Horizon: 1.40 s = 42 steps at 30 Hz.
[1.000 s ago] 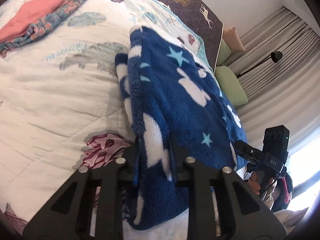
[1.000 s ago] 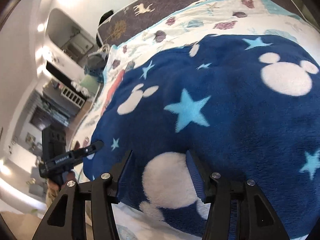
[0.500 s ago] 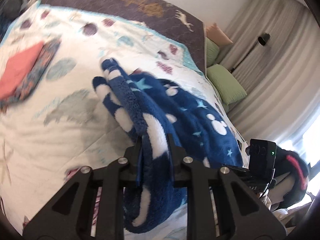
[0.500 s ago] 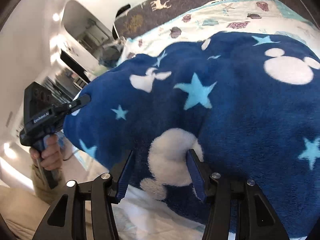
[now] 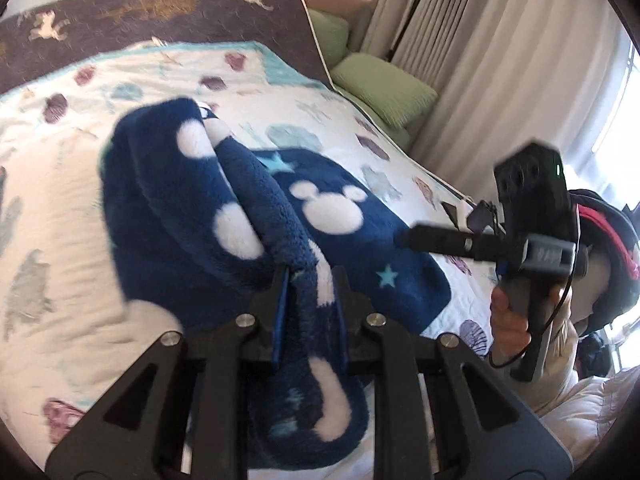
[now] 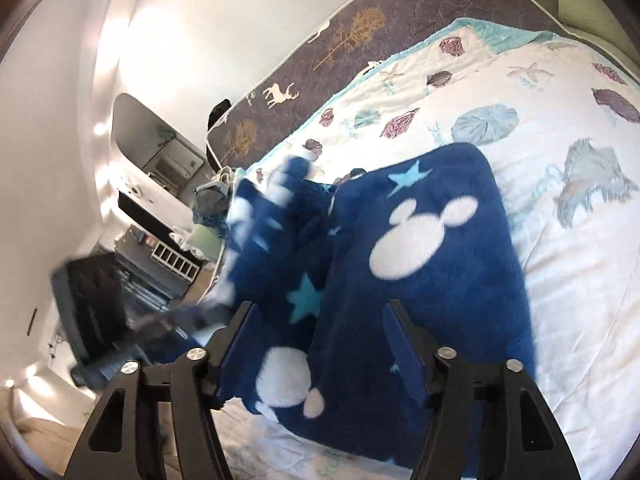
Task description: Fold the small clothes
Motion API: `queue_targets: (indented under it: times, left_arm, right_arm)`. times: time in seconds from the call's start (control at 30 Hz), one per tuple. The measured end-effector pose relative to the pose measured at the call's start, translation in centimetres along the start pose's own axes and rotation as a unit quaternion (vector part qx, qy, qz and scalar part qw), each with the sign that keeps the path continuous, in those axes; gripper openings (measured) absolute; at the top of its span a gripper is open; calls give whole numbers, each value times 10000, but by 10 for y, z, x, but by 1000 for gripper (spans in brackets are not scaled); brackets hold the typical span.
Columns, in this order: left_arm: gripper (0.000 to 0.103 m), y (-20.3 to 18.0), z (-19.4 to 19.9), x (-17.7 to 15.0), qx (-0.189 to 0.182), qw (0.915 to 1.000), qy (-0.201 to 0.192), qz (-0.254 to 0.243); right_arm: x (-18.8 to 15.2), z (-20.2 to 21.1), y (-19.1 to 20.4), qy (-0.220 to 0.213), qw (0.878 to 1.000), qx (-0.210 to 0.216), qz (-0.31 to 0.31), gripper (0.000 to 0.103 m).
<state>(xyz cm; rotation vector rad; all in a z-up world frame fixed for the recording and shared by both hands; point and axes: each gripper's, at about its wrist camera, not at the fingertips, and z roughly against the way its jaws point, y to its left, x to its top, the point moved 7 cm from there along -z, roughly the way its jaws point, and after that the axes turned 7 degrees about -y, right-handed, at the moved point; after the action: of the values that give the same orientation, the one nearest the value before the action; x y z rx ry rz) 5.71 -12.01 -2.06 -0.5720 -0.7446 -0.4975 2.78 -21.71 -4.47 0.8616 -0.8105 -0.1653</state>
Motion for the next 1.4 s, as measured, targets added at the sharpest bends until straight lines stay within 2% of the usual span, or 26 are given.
queue_targets:
  times: [0.07, 0.13, 0.27, 0.43, 0.57, 0.63, 0.67, 0.7, 0.73, 0.77, 0.8, 0.87, 0.9, 0.93, 1.0, 1.03, 1.13, 1.17, 1.2, 1.23, 1.3, 1.4]
  left_arm:
    - [22, 0, -8, -6, -124, 9997, 156, 149]
    - [22, -4, -7, -11, -71, 9997, 186, 111]
    - [22, -3, -2, -10, -44, 9997, 128, 180]
    - [22, 0, 0, -11, -66, 9993, 127, 337]
    - [22, -4, -7, -11, -61, 9996, 135, 253]
    - [22, -6, -8, -13, -57, 9996, 146, 217]
    - [22, -8, -8, -13, -17, 9998, 135, 166]
    - [22, -10, -4, -13, 137, 9999, 65, 46]
    - [22, -11, 0, -11, 391, 9992, -49, -118]
    - [23, -15, 6, -9, 648, 9972, -178, -323]
    - [27, -21, 16, -7, 877, 9939, -329, -575]
    - [44, -36, 41, -5, 1009, 9875, -669, -1005]
    - [64, -43, 58, -5, 1065, 9826, -923, -1211]
    - [75, -47, 73, -6, 1161, 9764, -1162, -1398]
    - [77, -50, 88, -12, 1269, 9695, -1299, -1647]
    - [78, -50, 89, -19, 1263, 9702, -1199, -1684]
    - [77, -36, 71, -33, 1333, 9770, -785, -1465]
    - [74, -30, 65, -39, 1376, 9781, -650, -1420]
    - [49, -26, 56, -43, 1419, 9790, -533, -1361]
    - [31, -19, 47, -47, 1434, 9816, -368, -1202]
    - [26, -16, 43, -45, 1220, 9885, -305, -839]
    - [24, -34, 52, -33, 1061, 9874, -492, -1063]
  right_arm:
    - [6, -4, 0, 235, 9997, 6, 78, 72]
    - [9, -15, 3, 521, 9984, -22, 196, 73]
    - [19, -58, 21, 1025, 9939, 100, 403, 74]
    - [20, -107, 52, 1799, 9789, 725, 644, 81]
    - [19, -140, 62, 2179, 9711, 639, 730, 81]
    - [20, -151, 64, 2188, 9710, 485, 828, 80]
    - [21, -155, 66, 2165, 9715, 410, 879, 73]
    - [22, -159, 67, 2112, 9725, 332, 922, 52]
    - [22, -162, 70, 2111, 9722, 284, 972, 37]
    - [23, -163, 72, 2099, 9722, 221, 1012, 28]
    - [24, -162, 74, 2009, 9737, 123, 1067, 25]
    - [26, -156, 79, 1835, 9756, 11, 1210, 24]
    - [27, -154, 79, 1785, 9759, -12, 1253, 24]
    - [27, -150, 79, 1768, 9760, 14, 1273, 24]
    - [29, -147, 76, 1768, 9768, 67, 1204, 24]
    - [30, -146, 75, 1771, 9773, 86, 1156, 24]
    - [31, -145, 73, 1779, 9782, 135, 1061, 24]
    - [30, -145, 74, 1770, 9785, 134, 1052, 24]
    - [30, -144, 75, 1760, 9788, 137, 1042, 24]
    - [31, -144, 74, 1743, 9791, 138, 1037, 24]
    - [33, -141, 75, 1684, 9802, 122, 1038, 24]
    - [39, -130, 72, 1491, 9834, 89, 1036, 23]
